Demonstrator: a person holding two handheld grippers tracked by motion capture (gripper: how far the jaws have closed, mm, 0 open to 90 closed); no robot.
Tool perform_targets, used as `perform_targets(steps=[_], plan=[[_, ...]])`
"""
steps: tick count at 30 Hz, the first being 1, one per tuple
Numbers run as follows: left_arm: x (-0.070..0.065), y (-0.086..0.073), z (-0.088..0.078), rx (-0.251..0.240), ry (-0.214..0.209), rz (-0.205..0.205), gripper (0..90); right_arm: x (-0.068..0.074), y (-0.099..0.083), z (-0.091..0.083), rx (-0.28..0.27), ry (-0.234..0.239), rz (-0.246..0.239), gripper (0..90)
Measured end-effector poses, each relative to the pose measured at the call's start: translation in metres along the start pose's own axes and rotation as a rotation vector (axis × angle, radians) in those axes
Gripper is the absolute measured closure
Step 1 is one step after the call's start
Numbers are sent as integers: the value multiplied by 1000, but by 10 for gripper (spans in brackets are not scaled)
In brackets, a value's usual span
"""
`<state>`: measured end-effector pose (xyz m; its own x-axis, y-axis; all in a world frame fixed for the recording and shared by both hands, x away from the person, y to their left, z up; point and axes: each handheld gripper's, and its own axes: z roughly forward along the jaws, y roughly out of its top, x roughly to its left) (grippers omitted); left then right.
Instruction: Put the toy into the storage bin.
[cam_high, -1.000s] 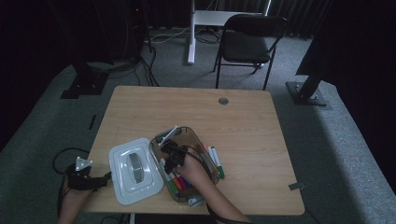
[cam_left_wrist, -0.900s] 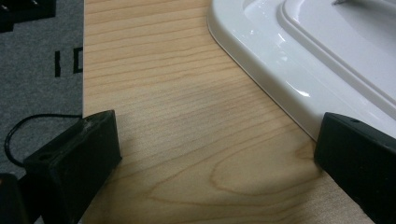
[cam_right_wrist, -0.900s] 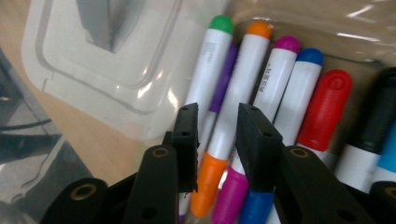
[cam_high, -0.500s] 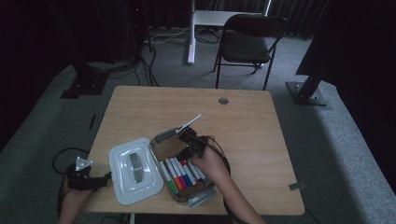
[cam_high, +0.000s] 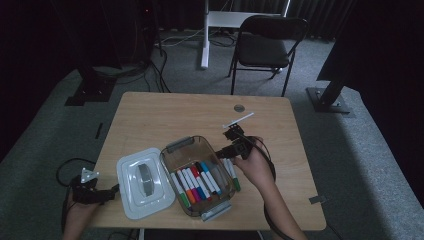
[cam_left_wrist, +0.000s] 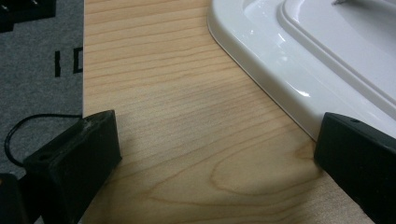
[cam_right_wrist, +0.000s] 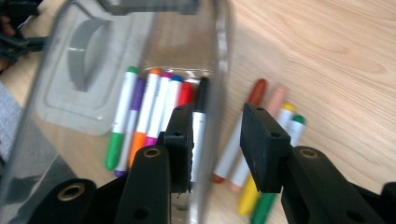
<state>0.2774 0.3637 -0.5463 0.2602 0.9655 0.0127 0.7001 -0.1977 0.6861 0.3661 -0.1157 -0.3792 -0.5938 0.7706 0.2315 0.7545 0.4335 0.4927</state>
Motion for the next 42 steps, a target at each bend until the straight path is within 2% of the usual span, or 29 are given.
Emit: perform_targets(steps=[4,8,18,23,31,37,39,42], plan=[[0,0,0,1,0,-1,8,-18,-9,1,9,-25,34,644],[0,0,0,1,0,-1,8,-34,-19,11,35,-45,64,643],[0,0,0,0,-1,-1,8,-61,-45,55,123,-44,133,663],[0,0,0,0,-1,0,8,-67,-53,74,161,-49,148,678],[0,0,0,0,0,-1,8,-70,-57,93,198,-63,158,688],[0,0,0,0,-1,-1,8,-72,-60,99,208,-72,171,719],[0,0,0,1,0,-1,8,-75,-61,97,207,-98,184,757],[0,0,0,1,0,-1,8,-79,-62,95,202,-105,210,764]])
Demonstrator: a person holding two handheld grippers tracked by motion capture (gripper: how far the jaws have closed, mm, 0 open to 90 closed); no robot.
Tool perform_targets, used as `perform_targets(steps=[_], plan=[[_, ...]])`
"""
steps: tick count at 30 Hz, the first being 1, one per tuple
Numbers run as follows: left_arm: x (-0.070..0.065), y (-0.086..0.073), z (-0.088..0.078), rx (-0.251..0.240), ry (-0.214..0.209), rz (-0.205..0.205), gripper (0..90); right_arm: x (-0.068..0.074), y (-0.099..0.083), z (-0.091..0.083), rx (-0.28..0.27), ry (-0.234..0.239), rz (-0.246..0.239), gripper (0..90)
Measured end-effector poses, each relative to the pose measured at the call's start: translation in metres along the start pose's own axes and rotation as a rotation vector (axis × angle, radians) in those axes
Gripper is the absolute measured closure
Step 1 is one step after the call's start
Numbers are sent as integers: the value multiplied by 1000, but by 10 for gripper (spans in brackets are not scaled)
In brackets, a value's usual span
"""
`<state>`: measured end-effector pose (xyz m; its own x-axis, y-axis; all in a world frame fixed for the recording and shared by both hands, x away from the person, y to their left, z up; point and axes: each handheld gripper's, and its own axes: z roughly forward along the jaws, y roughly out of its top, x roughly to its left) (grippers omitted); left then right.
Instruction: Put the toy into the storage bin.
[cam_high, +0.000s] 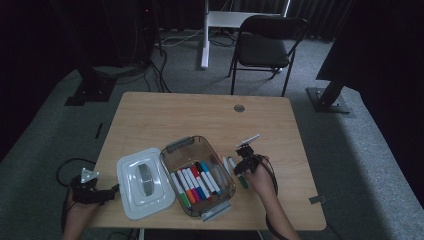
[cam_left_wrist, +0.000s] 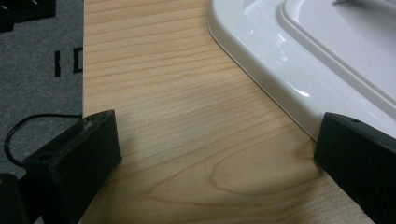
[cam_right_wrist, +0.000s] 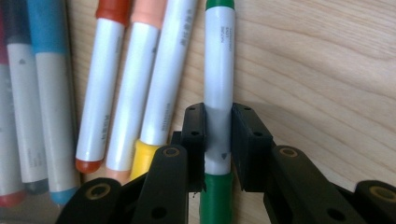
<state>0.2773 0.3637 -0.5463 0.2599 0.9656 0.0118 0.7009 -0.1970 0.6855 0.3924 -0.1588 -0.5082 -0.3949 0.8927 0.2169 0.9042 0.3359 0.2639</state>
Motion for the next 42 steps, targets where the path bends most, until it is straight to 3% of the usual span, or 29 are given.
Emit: perform_targets(steps=[7,17,25,30,42], plan=[[0,0,0,-1,0,0,8,-7,-1,-12,-22,16,19,766],[0,0,0,0,0,0,8,5,4,-63,-122,39,-10,766],[0,0,0,0,0,0,8,32,15,-102,-190,63,-75,766],[0,0,0,-1,0,-2,8,51,21,-120,-235,108,-110,766],[0,0,0,0,0,1,8,102,34,-131,-260,200,-211,766]])
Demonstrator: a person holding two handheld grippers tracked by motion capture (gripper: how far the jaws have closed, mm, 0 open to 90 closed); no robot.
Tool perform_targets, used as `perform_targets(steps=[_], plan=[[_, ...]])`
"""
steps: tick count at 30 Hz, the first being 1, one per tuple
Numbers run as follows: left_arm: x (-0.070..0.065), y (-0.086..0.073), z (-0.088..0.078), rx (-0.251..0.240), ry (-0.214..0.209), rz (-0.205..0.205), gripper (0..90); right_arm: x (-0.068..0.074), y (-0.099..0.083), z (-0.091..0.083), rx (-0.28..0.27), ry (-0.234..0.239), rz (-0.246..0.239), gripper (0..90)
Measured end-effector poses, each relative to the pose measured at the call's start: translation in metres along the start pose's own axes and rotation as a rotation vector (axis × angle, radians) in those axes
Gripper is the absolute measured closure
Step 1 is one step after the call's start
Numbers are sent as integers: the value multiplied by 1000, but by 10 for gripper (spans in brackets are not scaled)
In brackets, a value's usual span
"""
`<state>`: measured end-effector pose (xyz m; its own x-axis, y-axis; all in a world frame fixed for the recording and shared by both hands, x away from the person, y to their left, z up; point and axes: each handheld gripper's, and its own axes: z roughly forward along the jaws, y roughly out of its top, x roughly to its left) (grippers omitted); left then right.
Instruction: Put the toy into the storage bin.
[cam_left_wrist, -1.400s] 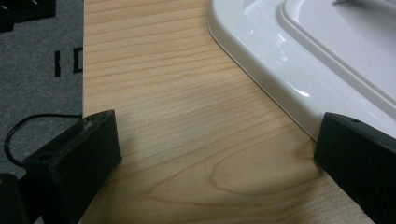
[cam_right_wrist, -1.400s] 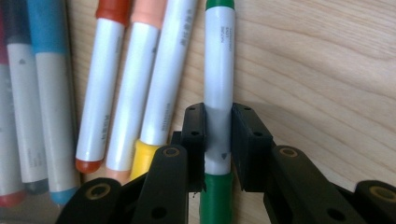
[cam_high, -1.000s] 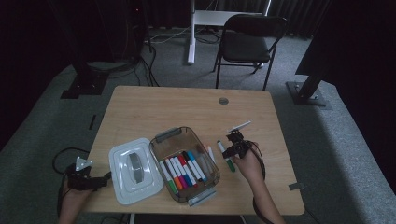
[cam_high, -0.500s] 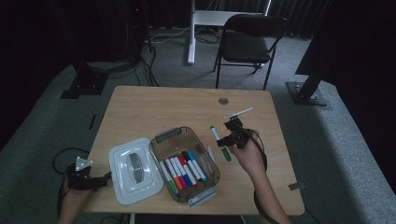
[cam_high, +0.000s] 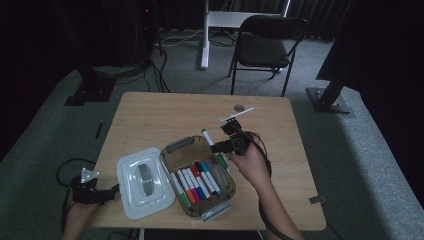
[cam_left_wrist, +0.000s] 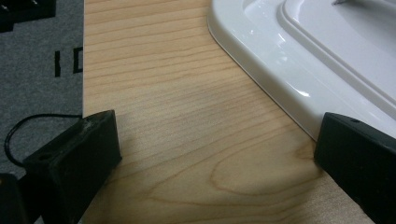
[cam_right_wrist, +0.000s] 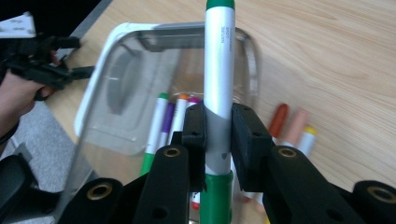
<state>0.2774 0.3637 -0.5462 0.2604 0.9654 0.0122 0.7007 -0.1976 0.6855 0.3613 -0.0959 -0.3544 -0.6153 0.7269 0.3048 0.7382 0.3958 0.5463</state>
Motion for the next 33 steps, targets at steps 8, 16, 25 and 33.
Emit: perform_targets(steps=[8,16,25,33], plan=[[0,0,0,0,0,0,8,28,6,29,54,43,-56,766],[0,0,0,-1,0,0,8,49,3,66,125,89,-79,766],[0,0,0,-1,1,0,8,60,-2,94,180,108,-71,766],[0,0,0,-2,0,0,8,65,-7,115,232,115,-67,767]])
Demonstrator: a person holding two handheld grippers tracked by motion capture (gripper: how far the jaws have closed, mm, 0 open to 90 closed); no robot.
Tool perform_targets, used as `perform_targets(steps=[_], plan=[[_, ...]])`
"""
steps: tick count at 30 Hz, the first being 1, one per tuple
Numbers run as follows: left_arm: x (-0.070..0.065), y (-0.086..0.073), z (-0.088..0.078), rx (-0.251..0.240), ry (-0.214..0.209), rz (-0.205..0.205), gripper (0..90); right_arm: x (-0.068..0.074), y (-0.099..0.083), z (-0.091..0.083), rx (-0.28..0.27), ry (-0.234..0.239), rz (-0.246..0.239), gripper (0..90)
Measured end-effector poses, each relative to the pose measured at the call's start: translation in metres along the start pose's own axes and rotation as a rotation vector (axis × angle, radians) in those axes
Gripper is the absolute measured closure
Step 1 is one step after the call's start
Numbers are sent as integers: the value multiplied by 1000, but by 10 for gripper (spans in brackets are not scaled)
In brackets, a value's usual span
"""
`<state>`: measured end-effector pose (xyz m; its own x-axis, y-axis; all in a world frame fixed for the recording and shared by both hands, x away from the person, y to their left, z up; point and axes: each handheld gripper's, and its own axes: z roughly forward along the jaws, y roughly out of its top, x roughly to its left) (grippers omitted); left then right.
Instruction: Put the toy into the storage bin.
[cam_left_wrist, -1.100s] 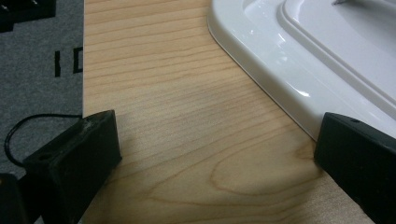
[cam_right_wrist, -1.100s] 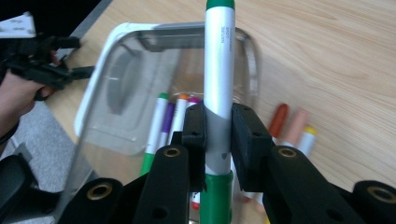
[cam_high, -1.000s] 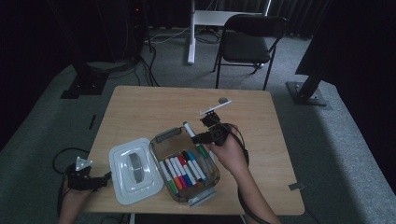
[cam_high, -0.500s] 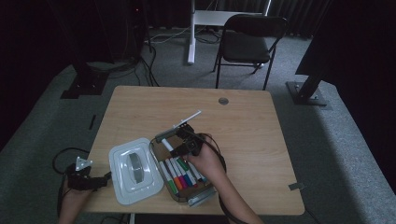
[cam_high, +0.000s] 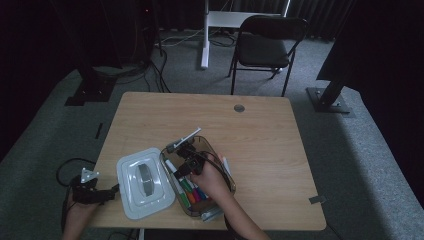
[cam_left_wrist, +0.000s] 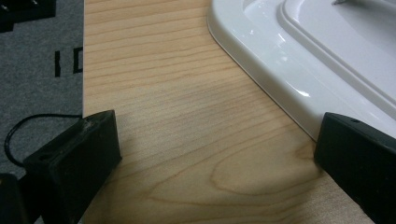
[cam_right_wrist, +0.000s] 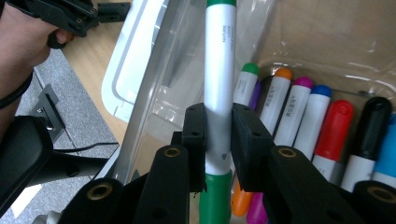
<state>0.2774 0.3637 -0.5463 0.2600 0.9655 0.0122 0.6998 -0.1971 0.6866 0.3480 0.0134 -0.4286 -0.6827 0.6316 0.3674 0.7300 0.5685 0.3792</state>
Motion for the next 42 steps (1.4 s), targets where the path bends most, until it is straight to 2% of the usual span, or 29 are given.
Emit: perform_targets(steps=[13,16,24,29,36,38,42], plan=[[0,0,0,0,0,-1,8,-6,0,36,108,-37,15,765],[0,0,0,0,-1,-2,8,-8,0,39,129,-51,19,763],[0,0,0,1,0,-1,8,-7,2,43,142,-76,22,758],[0,0,0,1,0,0,8,-6,2,48,178,-94,11,722],[0,0,0,1,0,-1,8,-12,-1,42,158,-100,10,682],[0,0,0,0,-1,-1,8,-12,-3,31,132,-115,-11,637],[0,0,0,0,0,-2,7,-12,-5,15,90,-118,-28,616]])
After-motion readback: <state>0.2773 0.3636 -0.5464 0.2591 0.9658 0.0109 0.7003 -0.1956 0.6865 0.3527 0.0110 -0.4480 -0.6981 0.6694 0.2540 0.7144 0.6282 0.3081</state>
